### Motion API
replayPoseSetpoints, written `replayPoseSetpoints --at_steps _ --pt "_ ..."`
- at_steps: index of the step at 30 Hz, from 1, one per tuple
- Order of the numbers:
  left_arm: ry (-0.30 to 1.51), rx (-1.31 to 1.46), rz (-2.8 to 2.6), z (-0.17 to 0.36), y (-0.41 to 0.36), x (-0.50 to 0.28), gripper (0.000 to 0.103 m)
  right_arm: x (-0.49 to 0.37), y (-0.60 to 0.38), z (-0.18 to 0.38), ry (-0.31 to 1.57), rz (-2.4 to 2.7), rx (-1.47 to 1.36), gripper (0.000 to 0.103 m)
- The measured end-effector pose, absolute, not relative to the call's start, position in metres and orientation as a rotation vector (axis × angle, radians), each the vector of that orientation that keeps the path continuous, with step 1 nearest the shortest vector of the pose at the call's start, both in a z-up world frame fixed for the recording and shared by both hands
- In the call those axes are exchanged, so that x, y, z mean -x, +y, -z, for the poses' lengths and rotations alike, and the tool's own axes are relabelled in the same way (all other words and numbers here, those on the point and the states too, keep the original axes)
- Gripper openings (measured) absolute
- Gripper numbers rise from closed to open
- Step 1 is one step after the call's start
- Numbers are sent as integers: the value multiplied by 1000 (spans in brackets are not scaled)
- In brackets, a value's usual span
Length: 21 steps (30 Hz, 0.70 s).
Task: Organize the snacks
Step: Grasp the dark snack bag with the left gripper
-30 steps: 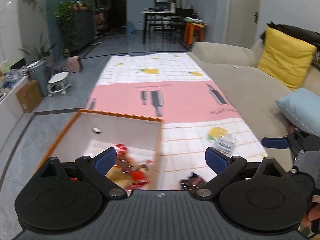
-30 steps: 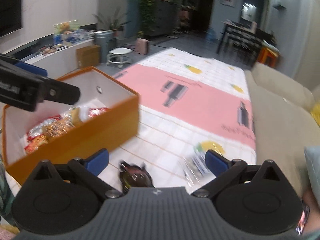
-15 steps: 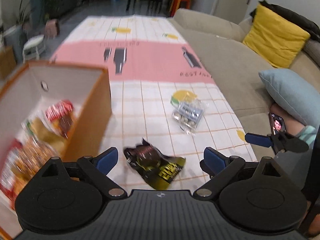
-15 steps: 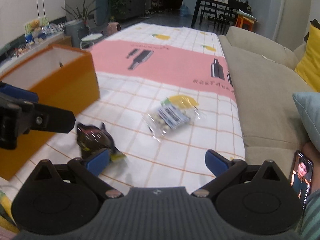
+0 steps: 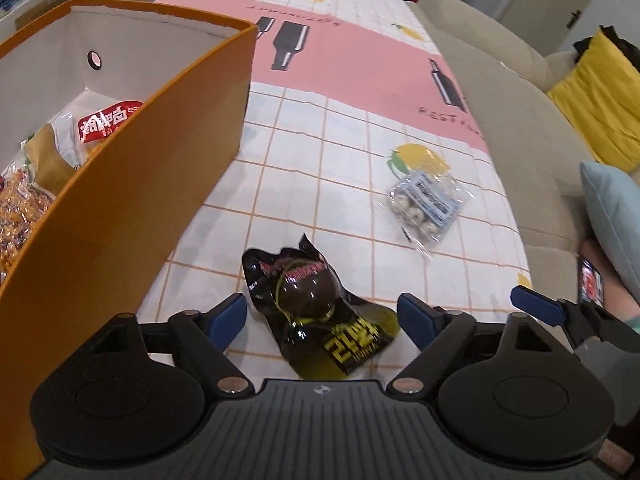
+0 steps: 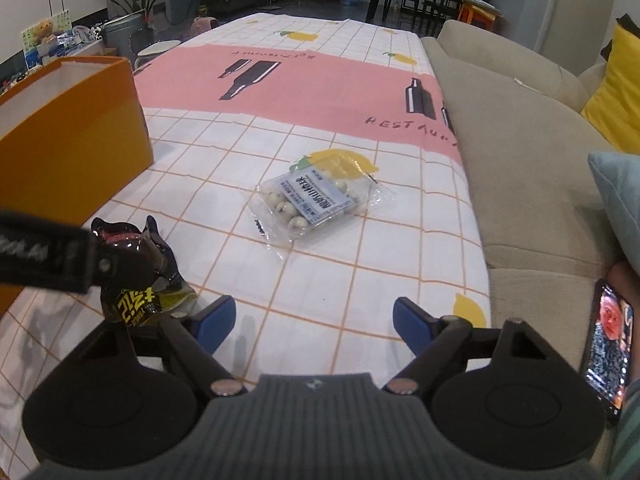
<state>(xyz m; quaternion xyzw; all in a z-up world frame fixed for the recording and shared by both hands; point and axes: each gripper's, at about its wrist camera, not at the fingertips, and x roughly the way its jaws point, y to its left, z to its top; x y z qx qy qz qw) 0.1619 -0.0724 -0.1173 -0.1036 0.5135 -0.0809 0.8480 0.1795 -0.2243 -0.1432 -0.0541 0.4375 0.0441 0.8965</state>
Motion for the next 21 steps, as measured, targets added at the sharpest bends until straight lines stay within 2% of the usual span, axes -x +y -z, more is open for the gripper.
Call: replayPoseSetpoints --at_steps 4,6,8,13,20,21 --pt "1077 187 162 123 -77 -170 92 -186 -221 142 857 -100 137 83" --pt "1080 172 162 126 -78 -173 83 -189 -220 141 823 -109 152 83" --pt "1087 183 169 129 -77 -175 70 -193 -220 142 804 -113 158 82" --pt "1075 175 192 131 -77 -181 60 -201 -219 150 811 -115 140 77" --pt "1072 146 194 127 -79 -184 57 -212 -214 156 839 -140 92 44" --pt "1074 142 199 127 -78 -184 56 -213 -214 157 842 -140 89 32"
